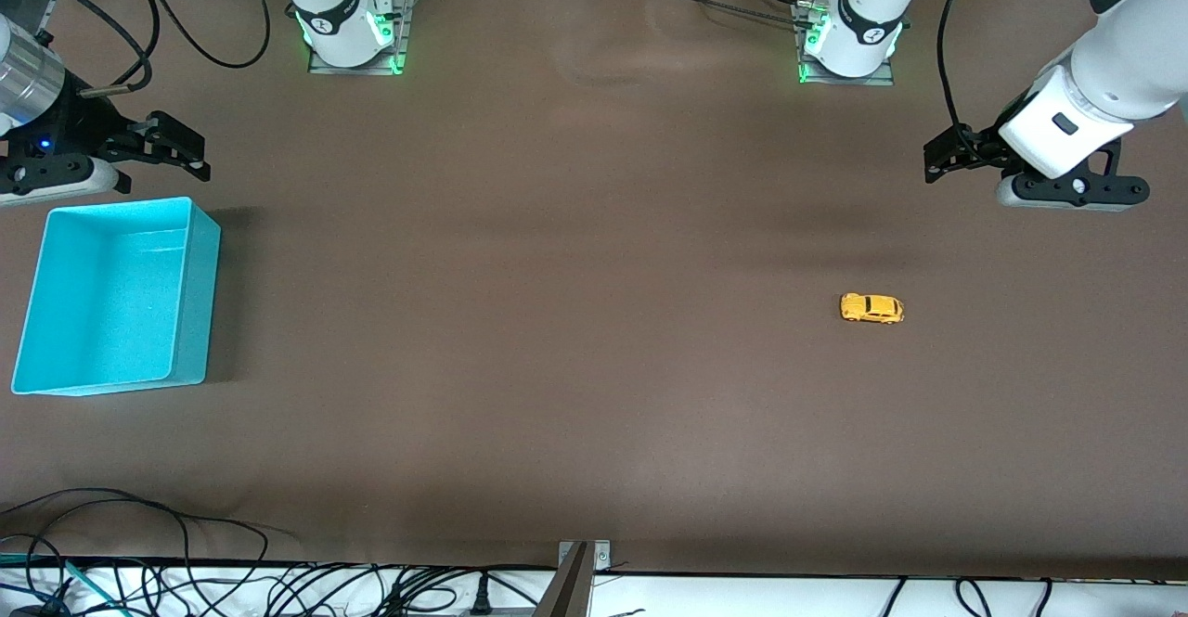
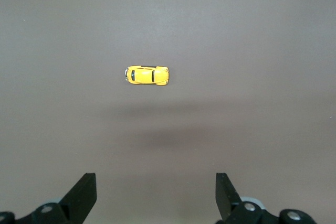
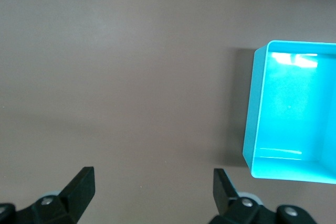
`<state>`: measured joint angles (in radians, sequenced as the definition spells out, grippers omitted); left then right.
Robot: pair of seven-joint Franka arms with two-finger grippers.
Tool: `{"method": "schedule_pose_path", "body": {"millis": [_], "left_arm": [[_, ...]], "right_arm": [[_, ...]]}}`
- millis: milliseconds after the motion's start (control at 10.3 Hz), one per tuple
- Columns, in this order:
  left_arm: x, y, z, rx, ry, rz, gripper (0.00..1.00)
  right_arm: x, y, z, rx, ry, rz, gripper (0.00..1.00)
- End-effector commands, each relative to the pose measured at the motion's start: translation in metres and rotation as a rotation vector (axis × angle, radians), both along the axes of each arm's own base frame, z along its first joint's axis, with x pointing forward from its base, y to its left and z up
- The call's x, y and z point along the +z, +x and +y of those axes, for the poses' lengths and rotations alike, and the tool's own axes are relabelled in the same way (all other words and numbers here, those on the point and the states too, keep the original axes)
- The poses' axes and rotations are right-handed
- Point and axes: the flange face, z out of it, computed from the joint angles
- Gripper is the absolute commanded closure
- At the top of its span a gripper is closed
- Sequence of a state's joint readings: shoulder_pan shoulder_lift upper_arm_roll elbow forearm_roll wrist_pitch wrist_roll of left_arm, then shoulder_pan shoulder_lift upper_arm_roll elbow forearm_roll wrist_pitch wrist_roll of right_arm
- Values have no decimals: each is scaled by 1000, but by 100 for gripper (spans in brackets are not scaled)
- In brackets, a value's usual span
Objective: Wind up and store yellow beetle car
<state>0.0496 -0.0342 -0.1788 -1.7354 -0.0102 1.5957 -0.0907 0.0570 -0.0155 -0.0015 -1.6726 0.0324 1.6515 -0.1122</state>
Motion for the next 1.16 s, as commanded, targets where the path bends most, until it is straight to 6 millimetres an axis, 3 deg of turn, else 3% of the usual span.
{"method": "schedule_pose_path", "body": {"millis": [0,775,1066], "left_arm": [[7,-15,-3,-41,29,-8,0],[18,-18,-16,-52,-14,12,0],[17,-17,-19,-43,-11,20,0]], "right_arm": [[6,0,1,-14,21,1,0],[6,1,-15,-34,51,2,0],[4,2,-13,-38,72,1,0]]}}
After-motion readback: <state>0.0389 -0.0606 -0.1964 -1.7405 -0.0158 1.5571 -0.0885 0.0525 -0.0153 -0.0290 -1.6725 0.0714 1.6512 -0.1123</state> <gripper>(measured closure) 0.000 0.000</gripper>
